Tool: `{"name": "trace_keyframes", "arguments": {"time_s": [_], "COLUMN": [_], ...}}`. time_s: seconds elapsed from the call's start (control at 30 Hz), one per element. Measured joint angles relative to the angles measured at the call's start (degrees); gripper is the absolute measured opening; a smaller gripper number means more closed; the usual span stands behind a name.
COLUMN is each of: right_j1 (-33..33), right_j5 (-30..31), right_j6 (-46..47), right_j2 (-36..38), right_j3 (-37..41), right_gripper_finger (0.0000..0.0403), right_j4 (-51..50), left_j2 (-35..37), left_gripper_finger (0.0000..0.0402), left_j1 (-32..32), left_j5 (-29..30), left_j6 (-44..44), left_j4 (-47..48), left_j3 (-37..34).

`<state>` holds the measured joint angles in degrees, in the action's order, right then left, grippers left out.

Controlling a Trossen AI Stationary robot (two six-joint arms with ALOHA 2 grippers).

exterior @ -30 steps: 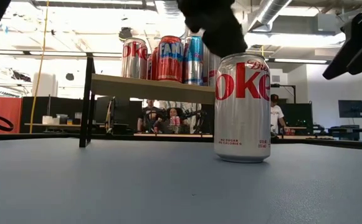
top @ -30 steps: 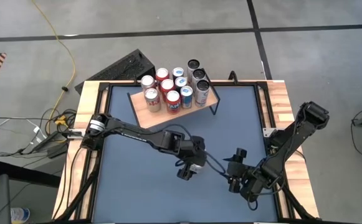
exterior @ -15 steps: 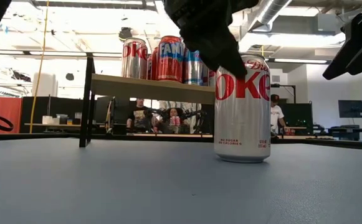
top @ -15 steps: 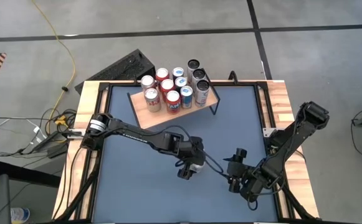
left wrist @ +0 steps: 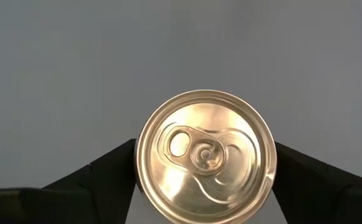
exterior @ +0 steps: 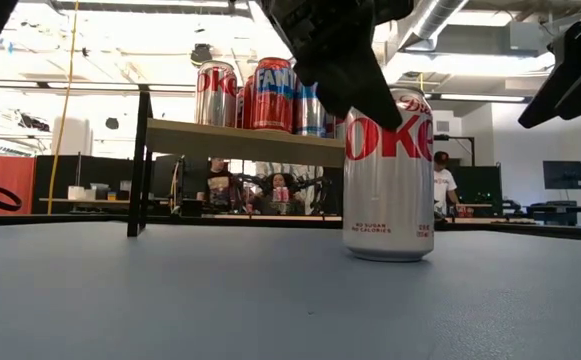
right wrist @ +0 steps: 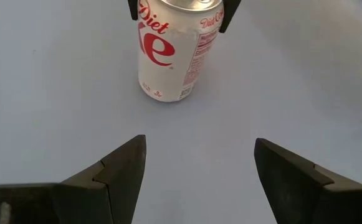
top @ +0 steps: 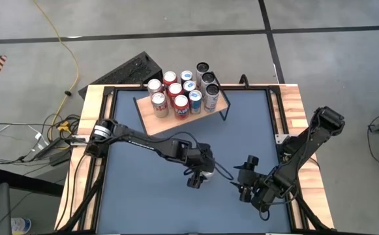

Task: Place canned beverage on shelf
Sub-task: Put the silver soda can on the shelf aligned with the other silver soda cans

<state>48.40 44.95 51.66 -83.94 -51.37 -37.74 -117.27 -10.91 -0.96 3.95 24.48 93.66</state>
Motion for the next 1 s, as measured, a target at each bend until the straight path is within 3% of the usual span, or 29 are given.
{"name": "trace_keyframes", "arguments": {"time_s": [0.23,0.43,0.83,1.0], "right_j1": [0.18,1.69,2.45,1.65], "right_j5": [0.02,0.07,0.13,0.20], "right_j6": [0.99,2.22,4.48,4.46], "right_j2": [0.00,0.00,0.00,0.00], "right_j3": [0.00,0.00,0.02,0.02], "right_gripper_finger": [0.0292,0.0292,0.0292,0.0292], "right_j4": [0.00,-0.27,-1.05,-0.93], "left_j2": [0.00,5.74,25.95,30.37], "left_gripper_finger": [0.0293,0.0293,0.0293,0.0293], "left_j1": [-1.79,-4.09,-5.57,-3.63], "left_j5": [0.92,4.66,28.32,31.28], "left_j6": [-6.98,-12.46,-17.57,-19.38], "left_j4": [1.00,3.64,23.83,28.20], "left_j3": [2.15,2.22,-0.14,-0.14]}}
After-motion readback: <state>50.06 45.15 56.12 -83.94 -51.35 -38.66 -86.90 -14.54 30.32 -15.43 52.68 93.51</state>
